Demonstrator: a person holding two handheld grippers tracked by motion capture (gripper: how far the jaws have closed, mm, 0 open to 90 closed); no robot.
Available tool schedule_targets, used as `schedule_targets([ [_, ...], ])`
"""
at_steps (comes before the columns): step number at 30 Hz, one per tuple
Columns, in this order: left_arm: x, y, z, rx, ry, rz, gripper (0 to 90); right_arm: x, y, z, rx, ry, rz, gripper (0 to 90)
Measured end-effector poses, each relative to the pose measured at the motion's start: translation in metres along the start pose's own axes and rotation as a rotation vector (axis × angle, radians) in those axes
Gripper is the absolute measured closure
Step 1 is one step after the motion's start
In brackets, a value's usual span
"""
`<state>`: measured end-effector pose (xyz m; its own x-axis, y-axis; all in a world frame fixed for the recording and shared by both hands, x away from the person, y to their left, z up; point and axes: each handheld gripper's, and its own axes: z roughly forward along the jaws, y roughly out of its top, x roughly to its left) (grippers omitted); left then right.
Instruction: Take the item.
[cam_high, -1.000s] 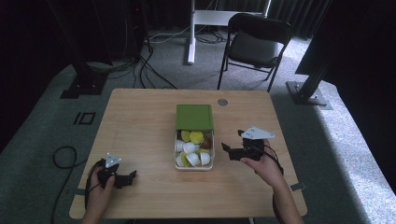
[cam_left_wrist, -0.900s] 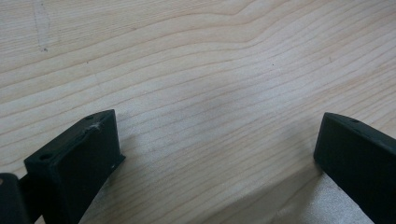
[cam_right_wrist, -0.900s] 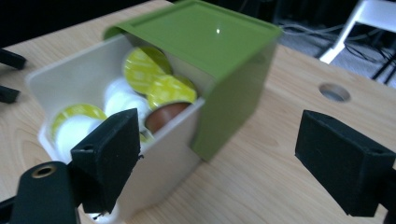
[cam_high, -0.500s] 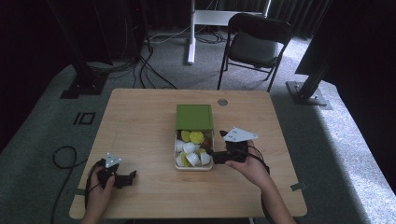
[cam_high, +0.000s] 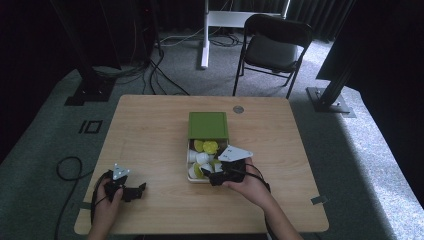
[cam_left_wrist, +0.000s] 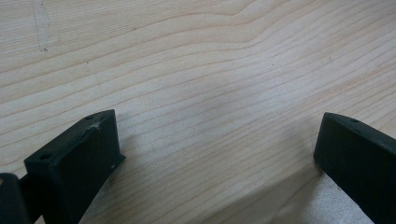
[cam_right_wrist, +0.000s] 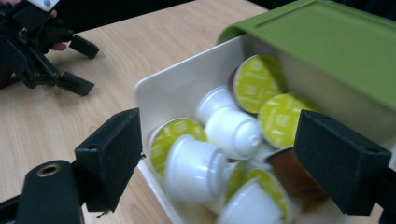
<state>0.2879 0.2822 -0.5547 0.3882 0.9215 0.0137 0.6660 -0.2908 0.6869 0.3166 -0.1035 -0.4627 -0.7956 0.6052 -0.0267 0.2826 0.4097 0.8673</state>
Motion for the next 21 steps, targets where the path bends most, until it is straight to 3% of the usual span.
schedule_targets([
  [6,0.000,0.000,0.000,0.000,0.000,0.000,1.4,0.012,-0.006,0.015,0.025,-0.021,0.000,21.6],
  [7,0.000,0.000,0.000,0.000,0.000,0.000,1.4,0.014,-0.008,0.018,0.039,-0.053,-0.014,22.6],
  [21,0.000,0.000,0.000,0.001,0.000,0.001,1.4,0.028,-0.021,0.031,0.085,-0.124,0.009,40.9],
])
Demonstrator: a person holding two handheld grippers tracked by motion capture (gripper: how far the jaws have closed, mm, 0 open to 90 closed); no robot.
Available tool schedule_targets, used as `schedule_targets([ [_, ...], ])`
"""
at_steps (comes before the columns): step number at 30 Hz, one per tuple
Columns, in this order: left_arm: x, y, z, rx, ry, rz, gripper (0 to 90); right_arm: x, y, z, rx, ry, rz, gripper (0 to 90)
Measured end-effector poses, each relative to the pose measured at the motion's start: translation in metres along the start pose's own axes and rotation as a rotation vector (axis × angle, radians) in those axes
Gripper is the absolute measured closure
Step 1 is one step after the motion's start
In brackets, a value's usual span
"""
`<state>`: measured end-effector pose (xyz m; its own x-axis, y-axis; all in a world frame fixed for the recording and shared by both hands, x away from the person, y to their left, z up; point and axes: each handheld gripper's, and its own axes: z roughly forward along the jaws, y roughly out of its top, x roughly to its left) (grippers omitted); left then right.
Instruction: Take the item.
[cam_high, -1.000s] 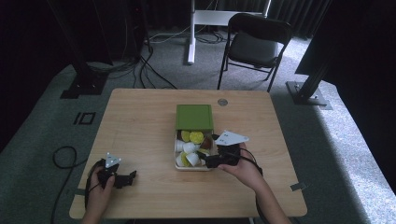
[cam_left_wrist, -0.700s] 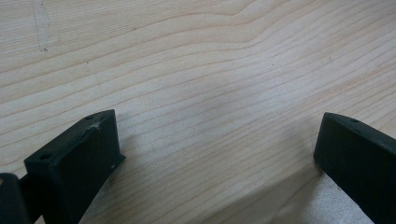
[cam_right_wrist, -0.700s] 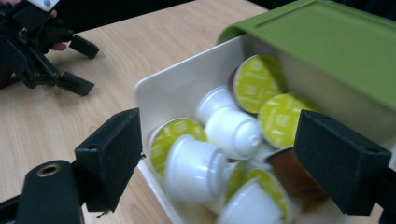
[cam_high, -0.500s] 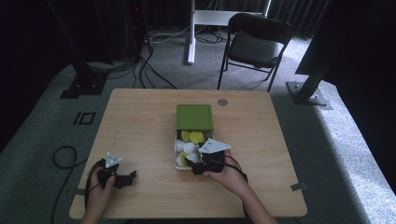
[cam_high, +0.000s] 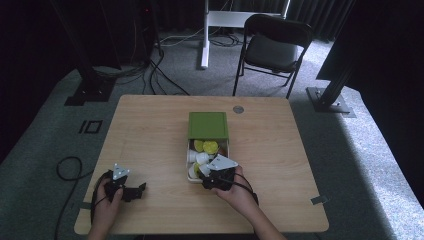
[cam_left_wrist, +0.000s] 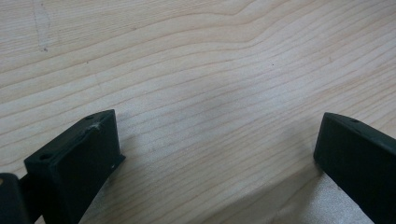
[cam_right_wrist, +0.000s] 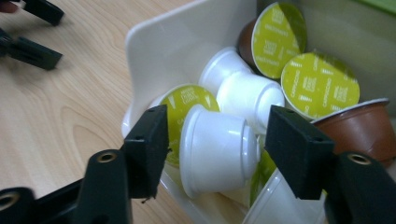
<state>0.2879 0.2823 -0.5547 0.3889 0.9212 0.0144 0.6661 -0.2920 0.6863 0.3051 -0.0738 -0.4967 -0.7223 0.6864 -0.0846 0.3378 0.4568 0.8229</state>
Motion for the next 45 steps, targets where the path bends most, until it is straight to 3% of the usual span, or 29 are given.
schedule_targets([
  [7,0.000,0.000,0.000,0.000,0.000,0.000,1.4,0.005,-0.005,0.008,0.027,-0.065,-0.004,48.2],
  [16,0.000,0.000,0.000,0.000,0.000,0.000,1.3,0.007,-0.009,0.014,0.034,-0.091,-0.028,50.7],
  [22,0.000,0.000,0.000,0.000,0.000,0.000,1.4,0.003,-0.005,0.011,0.036,-0.072,-0.012,52.0],
  [45,0.000,0.000,0.000,-0.002,0.000,-0.002,1.4,-0.018,0.029,-0.018,-0.108,-0.012,0.042,52.5],
])
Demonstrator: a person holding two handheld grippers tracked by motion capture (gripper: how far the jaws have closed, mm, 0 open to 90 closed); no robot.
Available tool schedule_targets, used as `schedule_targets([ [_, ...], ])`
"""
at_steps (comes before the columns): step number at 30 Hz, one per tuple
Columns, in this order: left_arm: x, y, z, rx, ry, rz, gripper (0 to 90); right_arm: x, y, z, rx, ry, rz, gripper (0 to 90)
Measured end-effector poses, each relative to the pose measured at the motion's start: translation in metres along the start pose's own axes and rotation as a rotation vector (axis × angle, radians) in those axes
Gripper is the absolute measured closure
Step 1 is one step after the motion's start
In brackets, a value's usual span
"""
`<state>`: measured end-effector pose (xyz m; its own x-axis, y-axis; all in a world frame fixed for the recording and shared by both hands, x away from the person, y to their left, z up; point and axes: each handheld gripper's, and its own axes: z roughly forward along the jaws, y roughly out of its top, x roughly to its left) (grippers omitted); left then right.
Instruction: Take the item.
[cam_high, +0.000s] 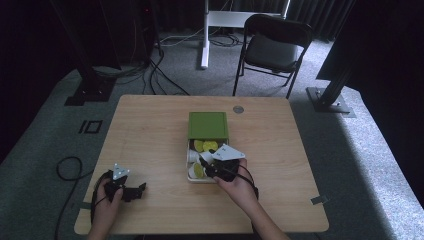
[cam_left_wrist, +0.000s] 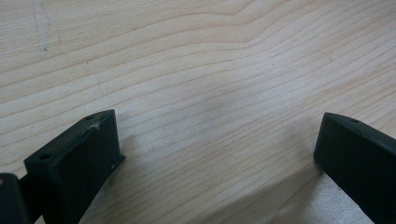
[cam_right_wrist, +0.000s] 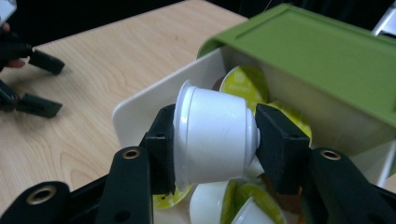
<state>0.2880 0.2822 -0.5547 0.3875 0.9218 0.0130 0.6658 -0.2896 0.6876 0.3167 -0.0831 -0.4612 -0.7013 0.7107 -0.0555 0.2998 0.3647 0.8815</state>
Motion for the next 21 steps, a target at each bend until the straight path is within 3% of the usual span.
schedule_targets([
  [11,0.000,0.000,0.000,0.000,0.000,0.000,1.4,-0.020,0.017,-0.011,-0.085,-0.050,0.013,52.5],
  [21,0.000,0.000,0.000,0.000,0.001,0.002,1.4,-0.050,0.021,-0.021,-0.135,-0.119,0.075,52.6],
])
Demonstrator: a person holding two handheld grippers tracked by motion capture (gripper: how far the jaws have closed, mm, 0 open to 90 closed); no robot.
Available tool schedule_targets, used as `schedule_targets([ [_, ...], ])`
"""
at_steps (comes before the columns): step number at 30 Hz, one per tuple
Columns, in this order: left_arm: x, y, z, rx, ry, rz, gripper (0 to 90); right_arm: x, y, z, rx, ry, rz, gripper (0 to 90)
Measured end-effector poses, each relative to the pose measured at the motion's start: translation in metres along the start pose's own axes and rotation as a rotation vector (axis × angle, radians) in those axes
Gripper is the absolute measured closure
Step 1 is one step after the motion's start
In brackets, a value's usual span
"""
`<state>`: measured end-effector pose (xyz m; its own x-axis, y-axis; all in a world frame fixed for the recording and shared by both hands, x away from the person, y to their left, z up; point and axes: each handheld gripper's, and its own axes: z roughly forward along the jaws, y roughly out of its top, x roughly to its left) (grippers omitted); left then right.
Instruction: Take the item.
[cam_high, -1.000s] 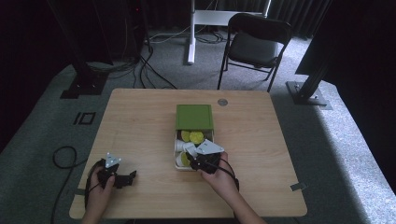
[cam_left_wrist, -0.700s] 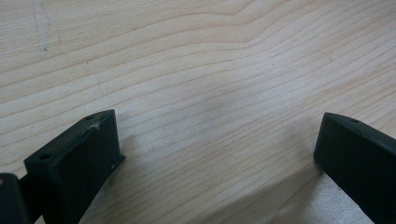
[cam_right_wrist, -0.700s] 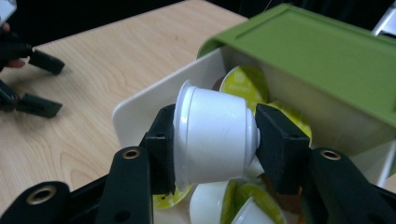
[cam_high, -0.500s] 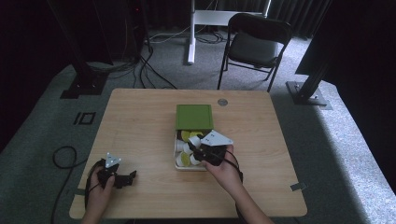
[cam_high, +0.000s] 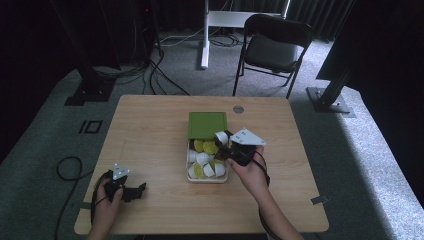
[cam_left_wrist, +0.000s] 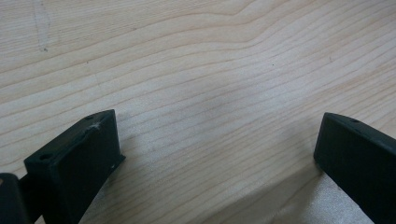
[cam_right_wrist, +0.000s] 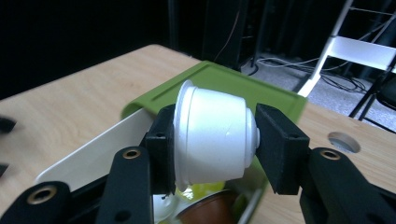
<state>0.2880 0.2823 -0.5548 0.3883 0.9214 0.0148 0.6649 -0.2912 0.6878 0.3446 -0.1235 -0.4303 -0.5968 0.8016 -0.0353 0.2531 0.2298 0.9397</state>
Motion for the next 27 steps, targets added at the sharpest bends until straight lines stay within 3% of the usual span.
schedule_targets([
  [6,0.000,0.000,0.000,0.002,0.000,0.002,1.4,-0.023,-0.003,0.001,-0.023,-0.057,0.030,52.6],
  [13,0.000,0.000,0.000,0.001,0.000,0.000,1.4,-0.049,-0.015,0.004,-0.009,-0.130,0.053,52.6],
  [27,0.000,0.000,0.000,0.002,-0.001,0.000,1.4,-0.086,-0.048,0.023,0.045,-0.204,0.122,52.6],
])
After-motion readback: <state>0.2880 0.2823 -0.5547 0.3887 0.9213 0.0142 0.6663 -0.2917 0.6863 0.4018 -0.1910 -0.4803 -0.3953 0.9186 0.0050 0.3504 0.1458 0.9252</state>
